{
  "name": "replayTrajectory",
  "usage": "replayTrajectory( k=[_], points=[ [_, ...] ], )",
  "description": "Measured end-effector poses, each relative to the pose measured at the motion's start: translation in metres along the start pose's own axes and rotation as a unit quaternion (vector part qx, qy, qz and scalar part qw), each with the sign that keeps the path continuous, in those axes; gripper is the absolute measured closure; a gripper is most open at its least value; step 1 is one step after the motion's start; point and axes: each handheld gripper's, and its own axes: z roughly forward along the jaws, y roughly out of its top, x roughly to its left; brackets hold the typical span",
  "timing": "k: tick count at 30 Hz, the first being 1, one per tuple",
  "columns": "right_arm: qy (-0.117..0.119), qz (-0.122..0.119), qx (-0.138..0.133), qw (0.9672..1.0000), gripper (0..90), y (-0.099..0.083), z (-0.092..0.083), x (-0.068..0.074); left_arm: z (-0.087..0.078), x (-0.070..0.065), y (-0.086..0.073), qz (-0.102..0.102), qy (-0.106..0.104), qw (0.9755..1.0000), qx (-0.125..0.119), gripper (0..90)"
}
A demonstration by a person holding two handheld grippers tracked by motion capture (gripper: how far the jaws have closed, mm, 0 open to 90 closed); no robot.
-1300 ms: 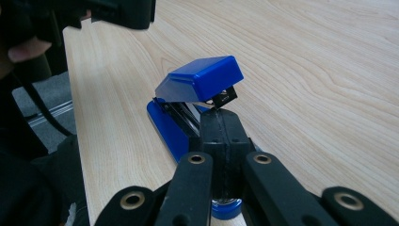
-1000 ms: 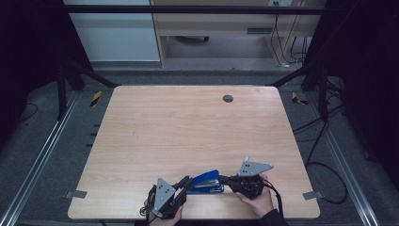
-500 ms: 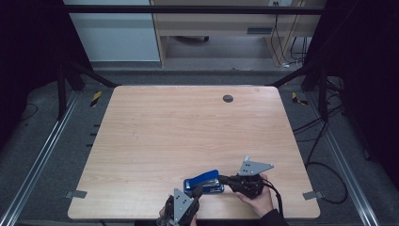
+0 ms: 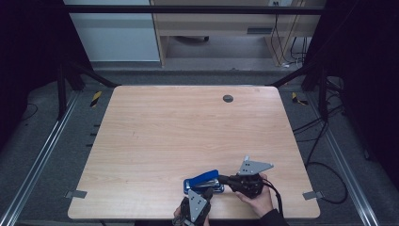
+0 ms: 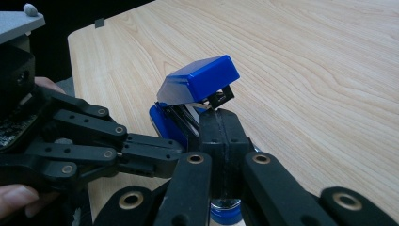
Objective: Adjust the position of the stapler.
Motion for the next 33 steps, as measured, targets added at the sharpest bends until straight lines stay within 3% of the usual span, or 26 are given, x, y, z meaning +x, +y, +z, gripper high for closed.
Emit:
replayTrajectory(
  k=[10,33],
  points=[
    [0.000,0.000,-0.003,1.0000,90.0,0.0002,-0.0003,-0.0006,0.0070,-0.0008,0.0011,0.009,0.003,1.0000,0.001,89.5],
    [0.006,-0.005,-0.006,1.0000,90.0,0.0027,0.0029,-0.0016,0.0099,0.0002,-0.0001,0.009,0.000,0.9999,-0.007,89.8]
  ],
)
